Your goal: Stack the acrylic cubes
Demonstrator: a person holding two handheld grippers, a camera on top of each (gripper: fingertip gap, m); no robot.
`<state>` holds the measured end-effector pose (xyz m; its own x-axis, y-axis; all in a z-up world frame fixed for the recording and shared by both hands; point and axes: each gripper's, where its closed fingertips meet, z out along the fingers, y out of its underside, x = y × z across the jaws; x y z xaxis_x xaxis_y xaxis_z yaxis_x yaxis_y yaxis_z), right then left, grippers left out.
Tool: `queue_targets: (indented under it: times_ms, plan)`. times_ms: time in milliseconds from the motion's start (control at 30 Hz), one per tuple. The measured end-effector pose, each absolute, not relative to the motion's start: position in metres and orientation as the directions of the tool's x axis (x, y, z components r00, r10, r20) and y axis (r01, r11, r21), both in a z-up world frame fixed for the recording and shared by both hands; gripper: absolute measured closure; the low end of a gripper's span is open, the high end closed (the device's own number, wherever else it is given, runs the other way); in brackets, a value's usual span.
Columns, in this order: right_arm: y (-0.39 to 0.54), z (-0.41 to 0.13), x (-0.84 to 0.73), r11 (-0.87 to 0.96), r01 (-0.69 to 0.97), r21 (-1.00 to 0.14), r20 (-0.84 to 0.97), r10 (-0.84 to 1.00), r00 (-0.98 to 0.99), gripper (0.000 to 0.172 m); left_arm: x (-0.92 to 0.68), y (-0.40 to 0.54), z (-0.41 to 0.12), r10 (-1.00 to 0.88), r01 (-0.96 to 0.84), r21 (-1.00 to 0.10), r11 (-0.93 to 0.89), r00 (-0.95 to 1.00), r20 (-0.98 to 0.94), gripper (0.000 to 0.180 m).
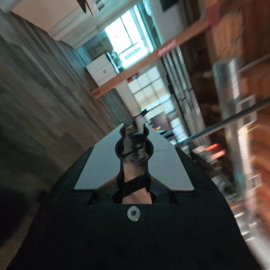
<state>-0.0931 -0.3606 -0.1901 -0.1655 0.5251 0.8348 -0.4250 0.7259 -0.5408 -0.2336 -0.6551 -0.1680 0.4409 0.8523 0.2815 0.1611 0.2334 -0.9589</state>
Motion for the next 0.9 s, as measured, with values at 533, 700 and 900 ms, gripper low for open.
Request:
queue_targets:
  times_ms: [533,700,900]
  plan:
    - [-0.298,-0.563,-0.3,0.141,0.693,-0.707,0.002,0.98,-0.197,0.139,-0.36,-0.723,-0.542,0.888,0.716,-0.646,0.265,0.081,0.453,0.121]
    - [-0.264,-0.698,-0.336,0.059,0.893,-0.446,0.047,0.998,-0.042,0.136,-0.4,-0.685,-0.708,0.882,0.915,-0.397,0.079,0.122,0.456,0.125]
    - [-0.246,-0.819,-0.365,-0.073,0.94,-0.333,0.077,0.991,0.105,0.135,-0.429,-0.656,-0.856,0.879,0.985,-0.162,-0.062,0.13,0.458,0.13]
